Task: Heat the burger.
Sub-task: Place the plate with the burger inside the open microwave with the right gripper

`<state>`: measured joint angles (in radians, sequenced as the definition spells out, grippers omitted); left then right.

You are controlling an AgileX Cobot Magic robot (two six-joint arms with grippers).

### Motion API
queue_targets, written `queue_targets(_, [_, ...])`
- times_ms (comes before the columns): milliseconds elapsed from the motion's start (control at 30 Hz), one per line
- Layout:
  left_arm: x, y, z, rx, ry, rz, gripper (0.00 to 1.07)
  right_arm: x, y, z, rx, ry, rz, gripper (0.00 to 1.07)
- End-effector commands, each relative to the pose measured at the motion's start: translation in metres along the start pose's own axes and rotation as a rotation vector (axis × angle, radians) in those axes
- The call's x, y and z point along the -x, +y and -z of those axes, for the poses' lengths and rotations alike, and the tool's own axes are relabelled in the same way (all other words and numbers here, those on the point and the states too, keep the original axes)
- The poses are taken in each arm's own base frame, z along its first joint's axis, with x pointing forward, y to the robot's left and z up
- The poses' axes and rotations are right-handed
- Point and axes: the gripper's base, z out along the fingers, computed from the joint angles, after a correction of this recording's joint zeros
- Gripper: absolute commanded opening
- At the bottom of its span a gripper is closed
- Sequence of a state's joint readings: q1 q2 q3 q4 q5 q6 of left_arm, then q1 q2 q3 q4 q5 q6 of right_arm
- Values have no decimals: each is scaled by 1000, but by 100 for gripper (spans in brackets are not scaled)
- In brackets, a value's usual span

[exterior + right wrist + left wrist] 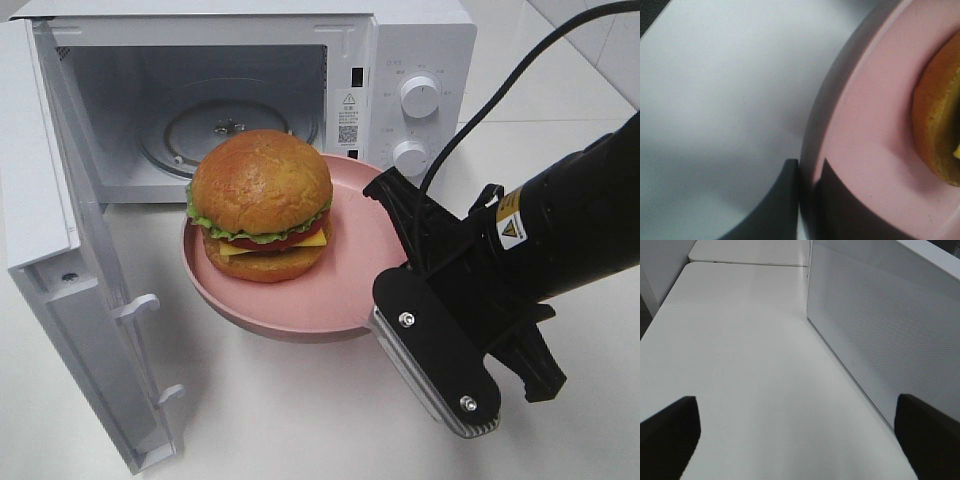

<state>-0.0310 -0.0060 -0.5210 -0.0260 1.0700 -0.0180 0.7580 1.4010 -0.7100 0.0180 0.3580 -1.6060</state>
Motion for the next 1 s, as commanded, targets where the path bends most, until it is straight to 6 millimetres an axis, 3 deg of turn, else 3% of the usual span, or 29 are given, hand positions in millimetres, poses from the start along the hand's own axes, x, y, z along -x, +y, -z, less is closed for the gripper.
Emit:
queue_targets(33, [-1,0,0,1,-2,2,98,-1,-9,2,-93,5,11,0])
queue_targets(1000, [-1,0,0,1,-2,2,98,-7,-70,-44,6,-5,-100,0])
